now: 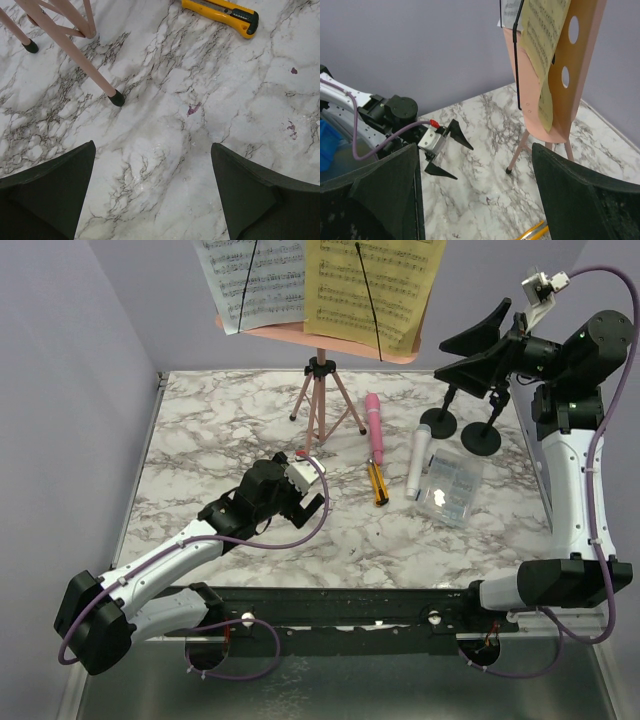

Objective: Pack up the instrument practice props

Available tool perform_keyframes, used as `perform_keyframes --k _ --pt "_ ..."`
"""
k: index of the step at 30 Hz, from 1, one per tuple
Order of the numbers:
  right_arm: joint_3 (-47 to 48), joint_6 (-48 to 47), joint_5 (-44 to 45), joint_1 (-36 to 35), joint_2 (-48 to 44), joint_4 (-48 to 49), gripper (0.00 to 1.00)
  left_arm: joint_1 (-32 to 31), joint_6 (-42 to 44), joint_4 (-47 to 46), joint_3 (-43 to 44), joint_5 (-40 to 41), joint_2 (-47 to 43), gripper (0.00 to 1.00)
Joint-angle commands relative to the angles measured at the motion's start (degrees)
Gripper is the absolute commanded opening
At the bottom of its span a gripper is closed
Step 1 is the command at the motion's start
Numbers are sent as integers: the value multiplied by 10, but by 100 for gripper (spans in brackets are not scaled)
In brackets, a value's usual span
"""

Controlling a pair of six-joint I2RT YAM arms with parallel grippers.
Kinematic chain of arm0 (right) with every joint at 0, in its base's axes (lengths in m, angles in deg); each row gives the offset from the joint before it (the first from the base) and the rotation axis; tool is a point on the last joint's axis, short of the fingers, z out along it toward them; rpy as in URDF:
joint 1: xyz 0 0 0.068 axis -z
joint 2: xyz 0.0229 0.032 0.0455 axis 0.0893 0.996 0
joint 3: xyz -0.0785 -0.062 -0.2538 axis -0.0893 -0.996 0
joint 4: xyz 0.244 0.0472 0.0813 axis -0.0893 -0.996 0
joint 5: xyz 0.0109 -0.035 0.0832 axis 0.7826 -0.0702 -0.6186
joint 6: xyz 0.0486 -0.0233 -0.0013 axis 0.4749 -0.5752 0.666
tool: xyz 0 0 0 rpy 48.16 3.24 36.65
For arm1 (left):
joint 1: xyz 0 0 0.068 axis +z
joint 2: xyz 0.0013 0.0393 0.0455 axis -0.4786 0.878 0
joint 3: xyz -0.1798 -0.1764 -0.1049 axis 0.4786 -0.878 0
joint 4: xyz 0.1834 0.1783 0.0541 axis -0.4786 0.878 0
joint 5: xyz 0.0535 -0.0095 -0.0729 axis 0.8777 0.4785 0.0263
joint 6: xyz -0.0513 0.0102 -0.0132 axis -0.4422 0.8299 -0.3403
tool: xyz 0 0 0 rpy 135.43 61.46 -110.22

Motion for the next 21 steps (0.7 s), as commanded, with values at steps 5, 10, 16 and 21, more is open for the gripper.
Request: perform_keyframes --k 5,10,16,21 --pt "34 263 28 -3 42 202 99 1 4 10 -1 14 9 99" --pt "79 234 53 -10 69 145 99 2 5 11 -2 19 18 99" --pt "119 130 93 -44 90 37 98 2 6 13 -1 25 28 99" --pt "126 81 122 -62 95 -4 93 2 7 13 -2 24 29 99"
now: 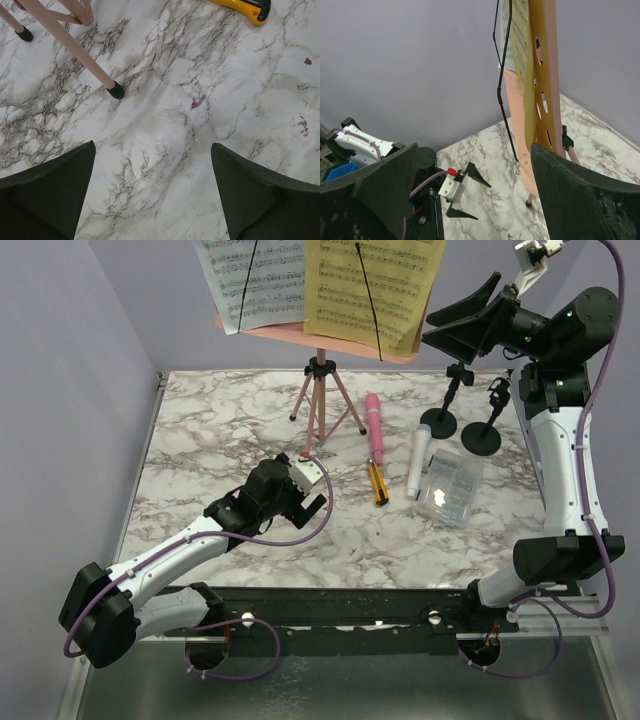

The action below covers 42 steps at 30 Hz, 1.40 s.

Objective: Pack up the instrument practice props

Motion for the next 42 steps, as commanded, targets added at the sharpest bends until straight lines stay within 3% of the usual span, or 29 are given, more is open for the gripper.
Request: perform_keyframes --k 1,22,26,29,34,42 --pt "20 -65 46 -11 10 -77 92 1 5 12 -1 10 3 99" --pt "74 -215 164 -78 45 -169 76 2 7 13 -1 9 10 99" --pt "89 -239 185 -86 55 -180 63 1 8 15 -1 12 10 99" --pt "98 -249 196 -87 62 -187 47 1 9 14 -1 13 11 99" --pt "129 -280 221 -87 66 -206 2 1 8 15 -1 8 13 99" --pt "315 -397 347 -87 76 -270 0 2 8 15 -1 7 13 99"
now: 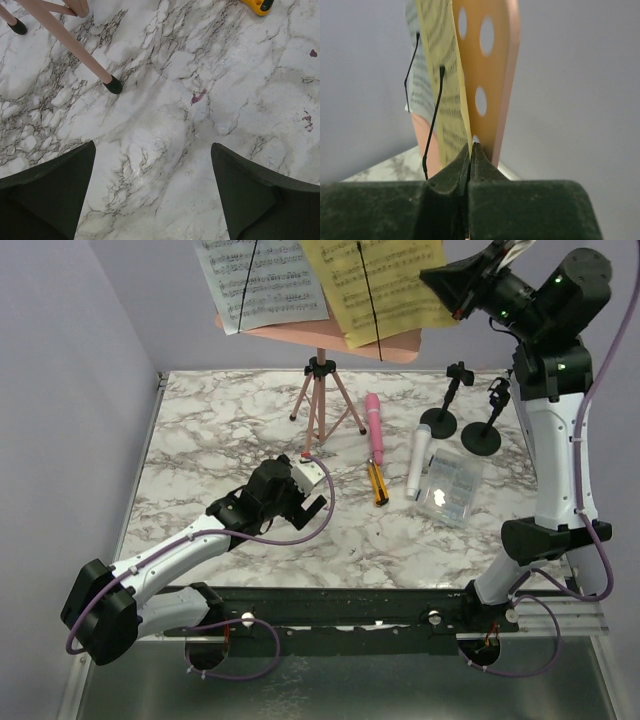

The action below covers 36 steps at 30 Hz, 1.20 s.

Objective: Pack up the instrument practice props

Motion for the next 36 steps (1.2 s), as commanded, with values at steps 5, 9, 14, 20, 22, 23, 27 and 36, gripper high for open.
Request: perform_keyframes --k 5,9,14,20,22,23,27,36 --pt "140 -118 148 -1 -11 -53 0 1 5 11 0 5 9 99" --pt "169 -136 210 -1 -17 -63 0 2 5 12 0 5 16 99" --pt "186 -154 295 0 -23 -62 0 2 4 13 1 5 20 99" --pt "192 -162 315 0 -42 -76 0 2 4 13 2 5 22 99" --pt "190 -162 314 0 -49 -81 0 1 4 14 2 4 22 99" --pt "189 -162 313 0 -52 -83 0 2 4 13 2 3 23 99" --pt "185 -163 317 0 -61 -87 0 2 5 14 2 5 23 99" --pt "173 -163 303 0 -79 -96 0 2 4 15 2 7 29 99"
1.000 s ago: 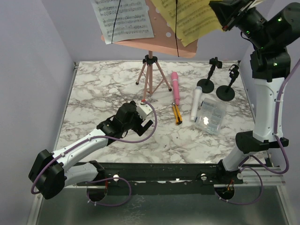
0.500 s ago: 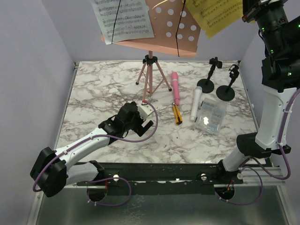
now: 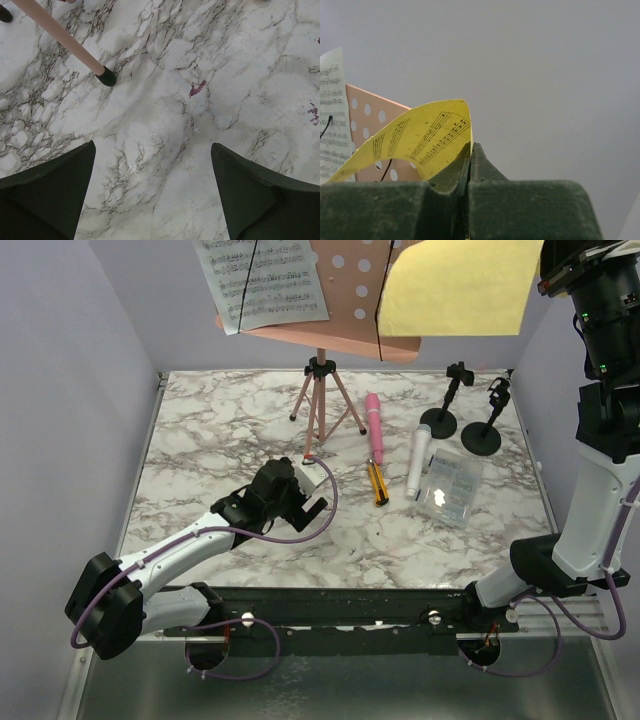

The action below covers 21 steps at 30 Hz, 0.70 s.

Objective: Pack up the instrument practice props

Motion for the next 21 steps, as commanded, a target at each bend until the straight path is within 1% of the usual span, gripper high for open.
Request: perform_keyframes --k 1,8,11,13,17,21 --pt "-6 -6 4 0 -13 -20 0 1 4 8 3 7 8 99" --pt "-18 -4 -11 1 -29 -32 0 2 4 9 2 7 13 99" --pt "-28 -17 -17 1 -39 -43 0 1 4 9 2 8 15 99" --pt "-34 -45 -24 2 -50 -62 0 1 4 10 3 8 14 99" --pt "-63 -132 -32 5 -90 -118 0 2 3 9 3 5 16 99" --pt "-139 -218 -28 10 -152 -164 0 1 2 10 5 0 18 99"
